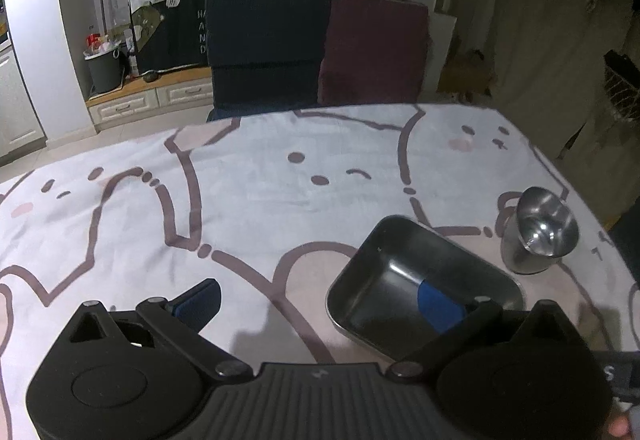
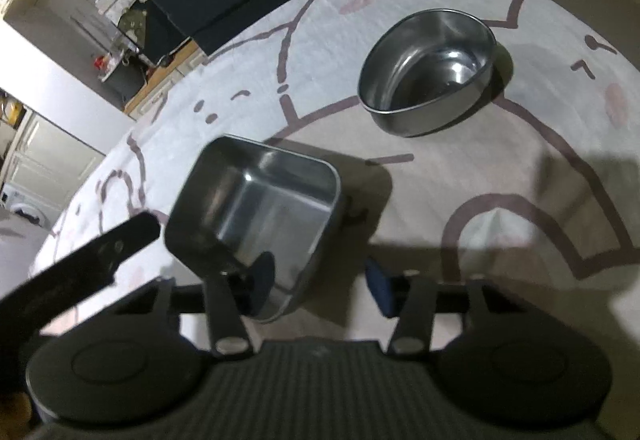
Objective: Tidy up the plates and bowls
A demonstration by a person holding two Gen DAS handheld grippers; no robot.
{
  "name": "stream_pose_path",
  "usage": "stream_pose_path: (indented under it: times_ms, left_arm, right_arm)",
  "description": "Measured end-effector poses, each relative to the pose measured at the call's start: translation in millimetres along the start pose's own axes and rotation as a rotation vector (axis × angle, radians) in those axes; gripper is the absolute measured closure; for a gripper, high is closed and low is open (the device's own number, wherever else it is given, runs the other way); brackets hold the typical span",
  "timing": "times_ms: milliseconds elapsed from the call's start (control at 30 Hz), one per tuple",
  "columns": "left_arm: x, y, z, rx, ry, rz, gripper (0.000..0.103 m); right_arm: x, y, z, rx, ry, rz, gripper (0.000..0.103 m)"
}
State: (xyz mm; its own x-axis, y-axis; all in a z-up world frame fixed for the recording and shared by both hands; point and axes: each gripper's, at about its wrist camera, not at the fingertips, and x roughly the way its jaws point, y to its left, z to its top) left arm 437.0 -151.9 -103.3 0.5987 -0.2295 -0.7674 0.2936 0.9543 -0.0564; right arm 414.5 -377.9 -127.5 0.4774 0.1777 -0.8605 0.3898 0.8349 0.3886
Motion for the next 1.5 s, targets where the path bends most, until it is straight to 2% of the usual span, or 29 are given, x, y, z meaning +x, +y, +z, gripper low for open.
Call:
stream_pose_path:
  times_ms: [233, 500, 600, 667, 867, 933, 1067, 1233, 1400, 1500]
  left_arm:
    - [20, 1, -1, -0.003, 0.03, 0.091, 0.0]
    - [25, 1, -9, 0.044, 0.071, 0.118, 0.0]
    - [23, 5, -12, 0.04, 0.1, 0.084, 0.0]
    - [22, 10, -13, -0.001, 0.13, 0.051, 0.0]
    - [20, 14, -17, -0.042, 0.175, -0.018, 0.018]
    - [18, 13, -17, -0.062, 0.192, -0.046, 0.032]
    - [18, 8, -17, -0.077, 0.22, -0.086, 0.049]
    - [18, 4, -18, -0.105, 0.238, -0.141, 0.078]
    - [21, 2, -20, -0.113, 0.272, -0.157, 0.082]
    - [21, 2, -20, -0.13, 0.276, -0.178, 0.091]
  right_arm:
    - [-2, -5, 2, -0.09, -0.009, -0.008, 0.053]
    - [-8, -13, 9, -0.123, -0.041, -0.026, 0.06]
    - [-10, -18, 12, -0.117, -0.053, -0.028, 0.069]
    - [-11, -19, 15, -0.117, -0.053, -0.018, 0.084]
    - [-13, -12, 15, -0.161, -0.054, -0.021, 0.095]
    - [-13, -10, 16, -0.174, -0.053, -0.024, 0.096]
    - [-10, -9, 16, -0.18, -0.033, -0.031, 0.097]
    - [-8, -8, 14, -0.187, -0.022, -0.033, 0.099]
    - [-9, -6, 13, -0.198, -0.024, -0.032, 0.099]
    - [-8, -7, 13, -0.204, -0.024, -0.034, 0.099]
